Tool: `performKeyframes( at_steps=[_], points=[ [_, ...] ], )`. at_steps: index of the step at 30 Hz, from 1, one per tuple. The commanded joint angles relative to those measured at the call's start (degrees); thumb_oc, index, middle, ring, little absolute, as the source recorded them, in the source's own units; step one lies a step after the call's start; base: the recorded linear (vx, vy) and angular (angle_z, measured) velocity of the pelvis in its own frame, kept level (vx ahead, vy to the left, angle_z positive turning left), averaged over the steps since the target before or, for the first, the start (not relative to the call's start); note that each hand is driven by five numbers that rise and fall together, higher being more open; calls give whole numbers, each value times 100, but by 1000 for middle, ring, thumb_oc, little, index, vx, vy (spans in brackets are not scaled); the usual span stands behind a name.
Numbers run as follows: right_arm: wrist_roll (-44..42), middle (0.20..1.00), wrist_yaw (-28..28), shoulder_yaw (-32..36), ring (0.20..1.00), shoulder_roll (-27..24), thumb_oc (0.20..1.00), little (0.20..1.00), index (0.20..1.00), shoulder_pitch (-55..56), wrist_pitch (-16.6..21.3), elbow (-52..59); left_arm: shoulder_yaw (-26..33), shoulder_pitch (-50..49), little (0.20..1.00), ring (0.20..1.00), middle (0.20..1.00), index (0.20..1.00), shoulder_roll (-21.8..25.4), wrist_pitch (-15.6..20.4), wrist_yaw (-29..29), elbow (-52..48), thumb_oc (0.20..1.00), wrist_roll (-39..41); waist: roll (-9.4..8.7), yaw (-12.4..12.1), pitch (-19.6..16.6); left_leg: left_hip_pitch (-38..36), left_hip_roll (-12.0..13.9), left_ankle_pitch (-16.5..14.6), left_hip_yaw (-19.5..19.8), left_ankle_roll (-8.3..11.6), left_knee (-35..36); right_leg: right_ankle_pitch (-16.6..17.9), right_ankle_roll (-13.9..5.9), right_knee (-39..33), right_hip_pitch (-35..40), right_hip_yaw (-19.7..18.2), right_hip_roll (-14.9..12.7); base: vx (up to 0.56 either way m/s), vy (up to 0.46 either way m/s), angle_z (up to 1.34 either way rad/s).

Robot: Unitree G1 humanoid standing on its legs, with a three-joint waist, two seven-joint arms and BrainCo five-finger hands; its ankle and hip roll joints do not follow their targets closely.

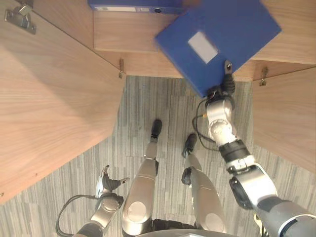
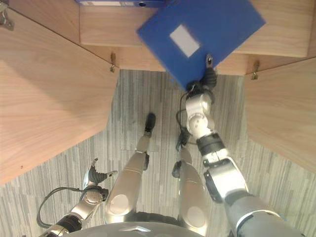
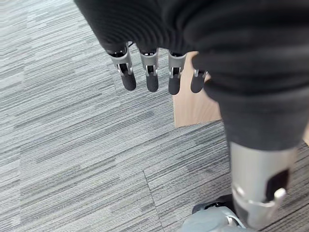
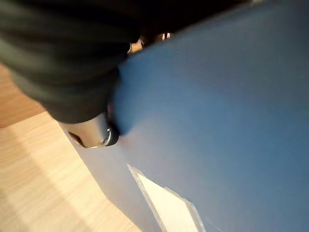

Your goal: Put the empty folder in the office cabinet

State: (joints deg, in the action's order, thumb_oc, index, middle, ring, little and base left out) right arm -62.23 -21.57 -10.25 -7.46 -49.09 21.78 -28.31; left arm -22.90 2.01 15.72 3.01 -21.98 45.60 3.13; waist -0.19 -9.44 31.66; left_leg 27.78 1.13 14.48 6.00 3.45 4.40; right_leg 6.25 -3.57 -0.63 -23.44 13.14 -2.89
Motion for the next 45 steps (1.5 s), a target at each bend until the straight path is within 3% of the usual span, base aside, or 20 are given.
performKeyframes(
  at_steps=[1, 3, 7, 9, 10, 13, 15, 17, 18, 23, 26, 30, 37, 43, 44, 45],
  points=[
    [380, 200, -17, 80, 200, -104, 200, 200, 200, -78, 501, 253, -75, -130, 1000, 1000, 1000, 1000, 419, 52, -143, 207, 1000, -153, -144, -134, -189, -70, -97, -670, 60, 108, 61, -334, -369, 61, 70, -306, -448, 4, 41, 2],
    [415, 200, -66, 90, 200, -101, 200, 200, 200, -178, 519, 239, -79, -123, 1000, 1000, 1000, 1000, 433, 55, -152, 214, 1000, -155, -151, -152, -189, -76, -91, -674, 46, 85, 61, -334, -372, 50, 70, -334, -452, -3, 66, 0],
    [615, 200, -288, 206, 200, -103, 200, 200, 200, -651, 574, 85, -85, -46, 1000, 1000, 1000, 1000, 493, 87, -239, 367, 1000, -90, -228, -353, -187, 411, -264, -1075, 85, -133, -839, -406, -481, 254, -40, -377, -613, -40, 77, -9],
    [645, 200, -407, 363, 200, -200, 200, 200, 200, -971, 621, -21, -85, 31, 1000, 1000, 1000, 1000, 546, 107, -263, 431, 1000, -63, -136, -451, -187, 611, -320, -1225, 89, -246, -1131, -363, -578, 701, -295, -329, -804, -25, 77, -9],
    [648, 200, -554, 533, 200, -395, 200, 200, 200, -1316, 684, -226, -87, 152, 1000, 1000, 1000, 1000, 632, 153, -295, 470, 1000, -8, -30, -621, -187, 772, -368, -1366, 130, -252, -1411, -407, -605, 1151, -503, -190, -1047, 2, 64, -10],
    [639, 200, -611, 582, 200, -533, 200, 200, 200, -1471, 721, -296, -111, 188, 1000, 1000, 1000, 1000, 675, 175, -309, 462, 1000, 7, -11, -695, -187, 829, -399, -1427, 129, -246, -1524, -410, -590, 1228, -560, -78, -1141, 40, 1, 8],
    [560, 200, -756, 741, 200, -853, 200, 200, 200, -1783, 815, -605, -169, 239, 1000, 1000, 1000, 1000, 762, 241, -292, 495, 1000, 71, -1, -774, -187, 923, -422, -1485, 195, -176, -1595, -134, -576, 857, -688, 235, -1164, 129, -148, 27],
    [388, 200, -785, 845, 200, -1151, 200, 200, 200, -1877, 886, -814, -225, 218, 1000, 1000, 1000, 1000, 746, 260, -198, 539, 1000, 67, 37, -715, -187, 764, -508, -1511, 359, -178, -1478, 95, -633, 537, -970, 83, -1054, 274, -183, 30],
    [201, 200, -787, 986, 200, -1566, 200, 200, 200, -1902, 937, -1018, -284, 165, 1000, 1000, 1000, 1000, 697, 270, -107, 587, 1000, 24, 153, -668, -187, 499, -611, -1613, 567, -155, -1454, 265, -674, 194, -1234, -94, -990, 255, -120, 31],
    [3, 200, -909, 1155, 200, -2212, 200, 200, 200, -1917, 977, -1298, -366, 197, 1000, 1000, 1000, 1000, 649, 280, -40, 636, 1000, -13, 261, -673, -187, 233, -839, -1749, 1009, -75, -1505, 493, -720, -260, -1190, -217, -1026, 175, -158, 75],
    [-35, 200, -1029, 1194, 200, -2743, 200, 200, 200, -2139, 866, -1710, -399, 162, 1000, 1000, 1000, 1000, 649, 319, -4, 662, 1000, 17, 293, -697, -188, 322, -849, -1636, 1095, -26, -1419, 663, -730, -257, -1083, -111, -1138, 50, -189, 73],
    [-241, 200, -1171, 1077, 200, -3466, 200, 200, 200, -2675, 703, -2628, -587, 60, 1000, 1000, 1000, 1000, 616, 299, 3, 774, 1000, -83, 309, -770, -296, 334, -626, -1404, 1227, 67, -914, 577, -683, -283, -1067, 51, -1052, 78, -172, 16],
    [-706, 200, -1261, 907, 200, -4058, 200, 200, 200, -3214, 487, -3603, -668, 162, 1000, 1000, 1000, 1000, 587, 290, -52, 861, 1000, -78, 408, -757, -437, 195, -346, -1071, 1400, 179, -103, 326, -630, -192, -1158, 78, -893, 64, -109, 2],
    [-868, 200, -1398, 767, 200, -4258, 200, 200, 200, -3531, 382, -4010, -645, 213, 1000, 1000, 1000, 1000, 572, 295, -122, 940, 1000, 0, 463, -748, -533, 212, -236, -1088, 1440, 252, 61, 63, -618, -74, -1235, 10, -797, 42, -57, 0],
    [-868, 200, -1402, 752, 200, -4262, 200, 200, 200, -3544, 375, -4025, -649, 206, 1000, 1000, 1000, 1000, 567, 296, -123, 940, 1000, 0, 468, -755, -495, 249, -266, -1000, 1454, 259, 61, 173, -588, -37, -1299, 65, -830, 94, -106, 9],
    [-920, 200, -1404, 647, 200, -4322, 200, 200, 200, -3683, 321, -4124, -653, 229, 1000, 1000, 1000, 1000, 553, 305, -135, 1001, 1000, 5, 463, -752, -563, 281, -225, -1103, 1450, 322, 61, -23, -604, -27, -1281, 42, -780, 19, -77, 13]
  ],
)
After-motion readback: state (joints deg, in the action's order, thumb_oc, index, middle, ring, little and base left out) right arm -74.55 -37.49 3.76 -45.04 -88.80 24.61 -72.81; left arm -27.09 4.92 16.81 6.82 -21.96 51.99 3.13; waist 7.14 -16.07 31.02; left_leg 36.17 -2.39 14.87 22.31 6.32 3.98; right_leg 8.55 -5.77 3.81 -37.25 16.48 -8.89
